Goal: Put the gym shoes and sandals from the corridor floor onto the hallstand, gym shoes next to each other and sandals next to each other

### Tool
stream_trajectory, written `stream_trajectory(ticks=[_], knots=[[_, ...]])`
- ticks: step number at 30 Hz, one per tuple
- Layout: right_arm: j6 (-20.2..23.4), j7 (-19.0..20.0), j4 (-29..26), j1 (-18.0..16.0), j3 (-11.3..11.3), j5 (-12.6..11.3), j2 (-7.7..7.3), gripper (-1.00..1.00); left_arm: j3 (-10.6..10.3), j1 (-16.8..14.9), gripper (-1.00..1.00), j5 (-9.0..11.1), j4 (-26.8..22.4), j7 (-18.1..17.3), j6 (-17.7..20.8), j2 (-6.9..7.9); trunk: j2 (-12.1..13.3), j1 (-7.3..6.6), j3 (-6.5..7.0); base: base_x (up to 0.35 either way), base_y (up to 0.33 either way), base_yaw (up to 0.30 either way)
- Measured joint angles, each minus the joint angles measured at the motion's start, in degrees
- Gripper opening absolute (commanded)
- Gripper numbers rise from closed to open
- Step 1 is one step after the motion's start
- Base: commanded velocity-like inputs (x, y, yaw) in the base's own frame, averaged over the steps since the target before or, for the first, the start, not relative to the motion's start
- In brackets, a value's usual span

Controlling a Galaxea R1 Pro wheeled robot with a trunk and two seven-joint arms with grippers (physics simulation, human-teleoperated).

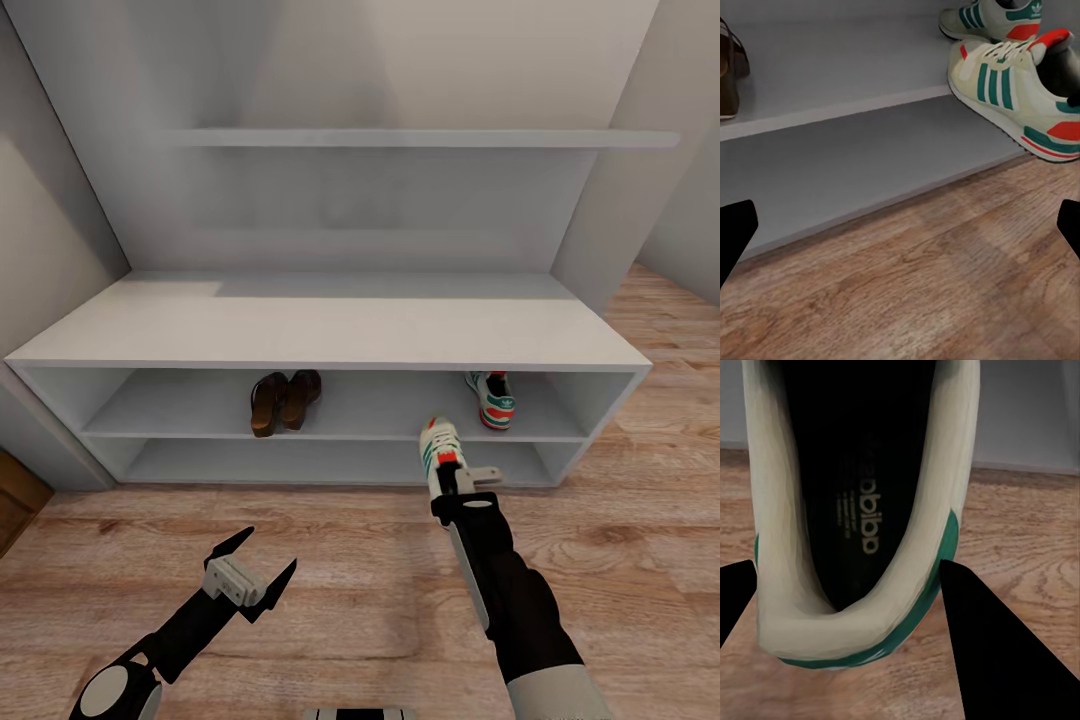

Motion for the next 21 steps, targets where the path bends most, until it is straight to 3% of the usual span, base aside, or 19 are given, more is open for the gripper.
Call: stream_trajectory(ticks=[21], knots=[[-0.07,0.00,0.32,-1.92,-0.06,-0.08,-0.42,-1.00,-0.03,0.00,1.00,0.00,-0.03,0.04,-0.03,0.00,0.00,0.00,0.00,0.000,0.000,0.000]])
